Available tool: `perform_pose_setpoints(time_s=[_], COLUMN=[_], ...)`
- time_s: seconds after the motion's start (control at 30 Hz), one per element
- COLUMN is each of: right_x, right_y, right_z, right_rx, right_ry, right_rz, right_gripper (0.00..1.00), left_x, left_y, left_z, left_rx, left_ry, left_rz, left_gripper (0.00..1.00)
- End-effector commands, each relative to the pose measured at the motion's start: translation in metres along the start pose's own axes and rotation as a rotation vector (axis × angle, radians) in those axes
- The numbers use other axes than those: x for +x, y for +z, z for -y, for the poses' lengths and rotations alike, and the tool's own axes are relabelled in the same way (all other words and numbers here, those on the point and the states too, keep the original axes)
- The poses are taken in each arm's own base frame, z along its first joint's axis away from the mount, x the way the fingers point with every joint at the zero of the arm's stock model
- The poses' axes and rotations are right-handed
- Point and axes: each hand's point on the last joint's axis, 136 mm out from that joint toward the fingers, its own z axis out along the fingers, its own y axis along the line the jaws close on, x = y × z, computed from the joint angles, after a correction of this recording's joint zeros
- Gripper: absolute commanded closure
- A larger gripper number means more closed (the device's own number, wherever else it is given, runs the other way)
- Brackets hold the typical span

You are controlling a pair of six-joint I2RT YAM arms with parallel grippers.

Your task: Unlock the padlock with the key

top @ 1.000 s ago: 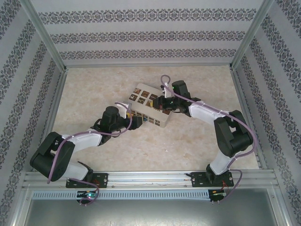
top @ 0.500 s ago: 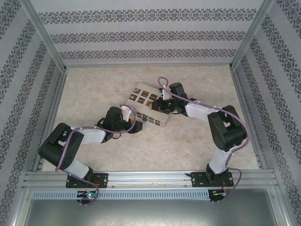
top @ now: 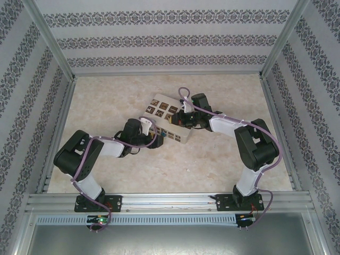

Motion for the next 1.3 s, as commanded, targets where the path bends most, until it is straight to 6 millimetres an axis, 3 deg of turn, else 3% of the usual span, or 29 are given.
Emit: perform_pose_setpoints(time_s=[0.0, 0.27, 0.83, 1.27], right_x=[0.021, 0.021, 0.020, 0.023], right_y=[0.006, 0.006, 0.007, 0.007], right_z=[0.027, 0.027, 0.028, 0.029], right_rx=[0.067, 0.070, 0.071, 0.073], right_ry=[0.040, 0.041, 0.041, 0.045], right_rz=[-0.061, -0.064, -0.066, -0.071], right_gripper=[1.00, 1.00, 1.00, 1.00], left_x=[-0.028, -0.033, -0.020, -0.028], left_y=[0.004, 0.015, 0.033, 0.035], left_z=[0.005, 0.002, 0.013, 0.011], left_rx=[0.026, 0.019, 0.046, 0.016], left_ry=[0.043, 0.050, 0.045, 0.012], left_rz=[0.077, 0.076, 0.035, 0.077], left_gripper=[0.36, 0.38, 0.42, 0.48])
